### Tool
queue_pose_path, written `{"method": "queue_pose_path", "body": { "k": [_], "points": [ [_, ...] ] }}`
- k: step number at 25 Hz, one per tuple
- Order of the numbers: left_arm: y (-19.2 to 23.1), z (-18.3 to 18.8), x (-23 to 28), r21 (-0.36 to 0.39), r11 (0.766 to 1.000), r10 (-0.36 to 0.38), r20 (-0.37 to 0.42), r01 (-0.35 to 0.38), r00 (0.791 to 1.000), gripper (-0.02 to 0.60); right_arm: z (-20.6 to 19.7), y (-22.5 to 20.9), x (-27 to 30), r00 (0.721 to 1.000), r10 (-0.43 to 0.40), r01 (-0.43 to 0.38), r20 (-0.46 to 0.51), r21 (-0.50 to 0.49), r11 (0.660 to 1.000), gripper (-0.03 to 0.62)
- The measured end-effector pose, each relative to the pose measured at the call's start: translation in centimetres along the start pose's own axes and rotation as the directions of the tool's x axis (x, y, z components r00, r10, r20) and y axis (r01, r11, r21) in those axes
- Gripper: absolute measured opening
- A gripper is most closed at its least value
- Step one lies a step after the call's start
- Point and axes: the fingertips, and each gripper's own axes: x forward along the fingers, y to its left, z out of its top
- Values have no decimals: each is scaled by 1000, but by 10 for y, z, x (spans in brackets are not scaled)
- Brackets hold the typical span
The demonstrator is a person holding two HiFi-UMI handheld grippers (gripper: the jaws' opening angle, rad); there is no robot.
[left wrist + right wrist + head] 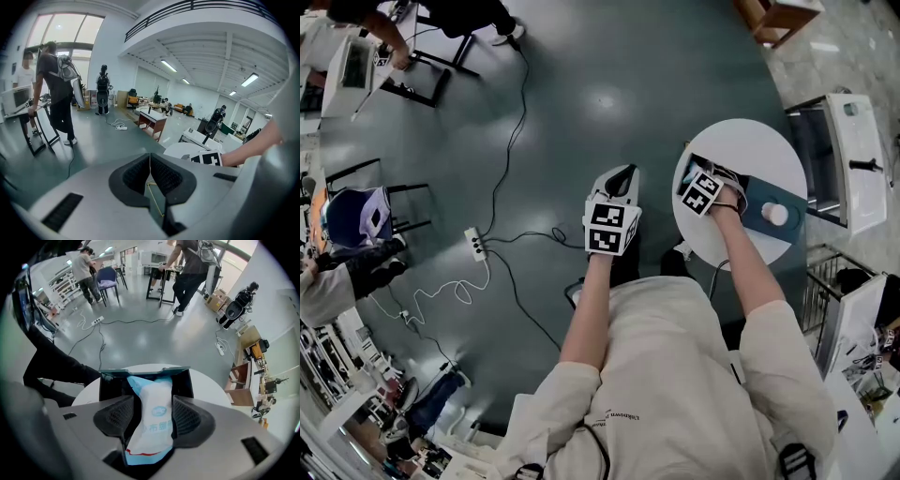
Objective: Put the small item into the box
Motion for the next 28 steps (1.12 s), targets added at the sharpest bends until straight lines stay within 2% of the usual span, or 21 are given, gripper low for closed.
{"method": "queue_pose_path", "body": {
  "k": [5, 8, 11, 17, 23, 28],
  "points": [
    [0, 2, -5, 13, 1000, -1, 2, 1, 1000, 21, 8, 1, -10, 1000, 3, -3, 30, -9, 1000, 250],
    [-1, 5, -6, -13, 1000, -13, 19, 13, 1000, 21, 11, 0, -18, 998, 1, -3, 62, 23, 1000, 250],
    [-12, 10, -5, -38, 999, -30, 43, 31, 999, 22, 9, 0, -28, 997, -1, -2, 84, 38, 999, 250],
    [-39, 9, -7, -27, 998, -48, 52, 49, 998, 21, -6, 1, -49, 993, -18, 10, 116, 65, 998, 250],
    [-70, 6, -17, -18, 998, -62, 68, 63, 996, 21, -21, 8, -71, 982, -36, 9, 185, 144, 990, 250],
    [-95, -4, -22, -35, 997, -68, 75, 71, 995, 21, -26, 15, -99, 940, -15, -100, 342, 314, 944, 250]
  ]
}}
